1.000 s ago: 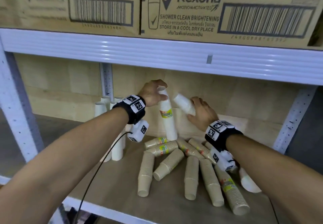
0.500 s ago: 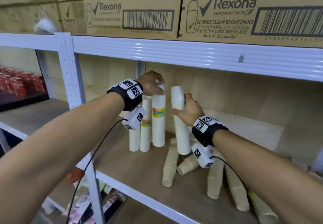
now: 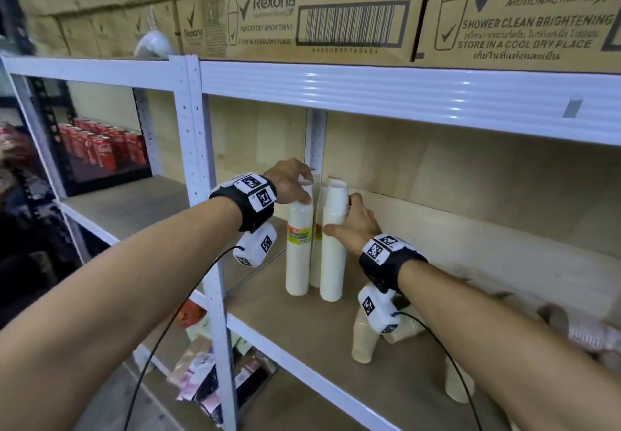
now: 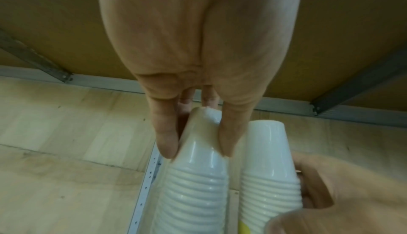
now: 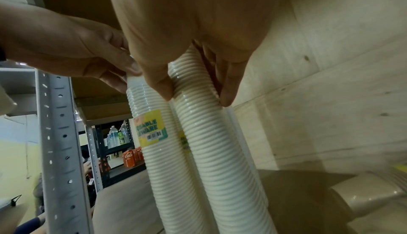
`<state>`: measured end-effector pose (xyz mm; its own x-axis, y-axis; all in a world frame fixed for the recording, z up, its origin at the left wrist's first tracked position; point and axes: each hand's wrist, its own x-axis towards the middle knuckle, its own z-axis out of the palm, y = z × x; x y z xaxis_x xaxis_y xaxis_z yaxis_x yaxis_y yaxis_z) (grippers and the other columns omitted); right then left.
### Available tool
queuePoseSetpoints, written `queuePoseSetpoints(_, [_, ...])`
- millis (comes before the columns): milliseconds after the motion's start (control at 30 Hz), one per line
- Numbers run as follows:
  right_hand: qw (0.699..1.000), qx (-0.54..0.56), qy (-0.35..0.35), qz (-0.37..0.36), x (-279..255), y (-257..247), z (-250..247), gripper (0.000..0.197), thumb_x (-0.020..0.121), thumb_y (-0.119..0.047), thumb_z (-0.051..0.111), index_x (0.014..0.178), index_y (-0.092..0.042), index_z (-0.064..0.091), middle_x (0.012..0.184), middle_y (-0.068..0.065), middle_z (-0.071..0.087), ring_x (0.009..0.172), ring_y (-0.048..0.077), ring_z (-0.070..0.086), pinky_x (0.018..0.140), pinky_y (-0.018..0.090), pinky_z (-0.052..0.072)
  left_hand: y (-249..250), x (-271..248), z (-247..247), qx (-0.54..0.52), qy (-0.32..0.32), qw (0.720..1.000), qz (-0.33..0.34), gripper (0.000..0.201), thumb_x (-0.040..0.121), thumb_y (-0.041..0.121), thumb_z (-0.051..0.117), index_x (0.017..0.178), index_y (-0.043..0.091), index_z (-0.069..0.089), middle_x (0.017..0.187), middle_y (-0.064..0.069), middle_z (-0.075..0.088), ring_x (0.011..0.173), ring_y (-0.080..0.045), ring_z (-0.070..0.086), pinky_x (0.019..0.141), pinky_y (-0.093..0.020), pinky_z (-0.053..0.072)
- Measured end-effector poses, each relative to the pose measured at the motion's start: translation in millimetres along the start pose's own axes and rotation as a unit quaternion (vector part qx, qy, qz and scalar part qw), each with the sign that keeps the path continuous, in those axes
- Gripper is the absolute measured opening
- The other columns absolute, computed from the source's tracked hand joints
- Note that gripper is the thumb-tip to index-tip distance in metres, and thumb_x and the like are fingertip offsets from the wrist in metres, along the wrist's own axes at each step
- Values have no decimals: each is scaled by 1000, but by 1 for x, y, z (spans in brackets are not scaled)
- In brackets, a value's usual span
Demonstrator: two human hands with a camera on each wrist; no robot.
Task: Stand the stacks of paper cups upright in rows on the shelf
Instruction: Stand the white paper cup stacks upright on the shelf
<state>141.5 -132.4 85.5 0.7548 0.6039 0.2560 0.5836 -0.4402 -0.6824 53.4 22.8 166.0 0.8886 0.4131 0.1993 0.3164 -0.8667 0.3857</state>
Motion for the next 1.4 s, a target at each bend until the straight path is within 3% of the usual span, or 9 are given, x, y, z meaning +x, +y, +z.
queuePoseSetpoints(133, [1000, 0, -24, 8, 2, 1, 17, 56, 73, -25, 78, 113, -16, 39, 104, 1, 56, 94, 26, 59, 76, 39, 53, -13, -2, 11, 2, 2, 1000, -9, 49, 79, 24, 78, 124, 17, 62, 138, -6, 48, 127, -26, 48, 89, -28, 42])
queuePoseSetpoints(300, [998, 26, -48, 17, 1, 0, 29, 61, 75, -23, 78, 121, -16, 39, 112, 4, 59, 101, 27, 61, 83, 41, 53, -22, 0, 22, -27, 2, 999, -18, 48, 79, 20, 78, 124, 16, 62, 135, -8, 54, 122, -27, 53, 84, -28, 45])
queuePoseSetpoints(467, [998, 38, -48, 13, 4, 2, 29, 60, 75, -26, 78, 120, -17, 40, 115, 4, 61, 101, 26, 62, 82, 41, 54, -23, 5, 28, -37, 6, 999, -12, 49, 80, 21, 78, 126, 16, 62, 138, -9, 53, 122, -27, 53, 84, -27, 43])
queuePoseSetpoints(700, [1000, 7, 8, -17, 12, -13, 11, 68, 67, -65, 70, 114, -24, 45, 107, -2, 65, 91, 22, 65, 78, 42, 56, -24, 7, 29, -51, 10, 998, -28, 51, 80, 23, 78, 127, 16, 60, 137, -7, 53, 119, -25, 54, 77, -27, 41])
queuePoseSetpoints(800, [997, -68, 35, -28, 21, -24, 3, 54, 75, -56, 68, 113, -23, 49, 107, -2, 64, 89, 23, 62, 74, 36, 53, -24, 7, 29, -49, 14, 998, -33, 51, 79, 23, 79, 126, 16, 60, 136, -7, 53, 118, -25, 55, 77, -27, 42])
queuePoseSetpoints(900, [994, -98, 15, -42, 28, -32, -1, 48, 80, -47, 69, 115, -18, 54, 106, 0, 62, 91, 24, 59, 69, 30, 45, -24, 7, 29, -35, 17, 999, -35, 51, 78, 24, 79, 125, 17, 61, 137, -7, 53, 118, -27, 55, 81, -29, 44])
queuePoseSetpoints(1067, [995, -83, -18, -61, 34, -34, 3, 28, 81, -27, 66, 105, -17, 55, 103, 3, 62, 93, 26, 61, 72, 33, 50, -23, 6, 28, -23, 14, 999, -32, 50, 78, 25, 79, 124, 18, 62, 136, -7, 54, 115, -27, 55, 80, -28, 45])
queuePoseSetpoints(1267, [996, -67, 1, -55, 35, -34, -1, 43, 76, -41, 72, 111, -20, 59, 107, -7, 58, 95, 20, 60, 76, 33, 52, -23, 6, 29, -21, 13, 999, -29, 48, 78, 25, 79, 122, 18, 62, 134, -7, 54, 117, -27, 54, 83, -30, 47])
queuePoseSetpoints(1400, [994, -79, 0, -74, 36, -35, -5, 25, 82, -28, 70, 103, -17, 64, 118, 0, 64, 104, 20, 60, 76, 29, 45, -22, 6, 29, -23, 11, 999, -31, 47, 78, 25, 80, 121, 19, 62, 132, -7, 54, 115, -27, 55, 83, -31, 47])
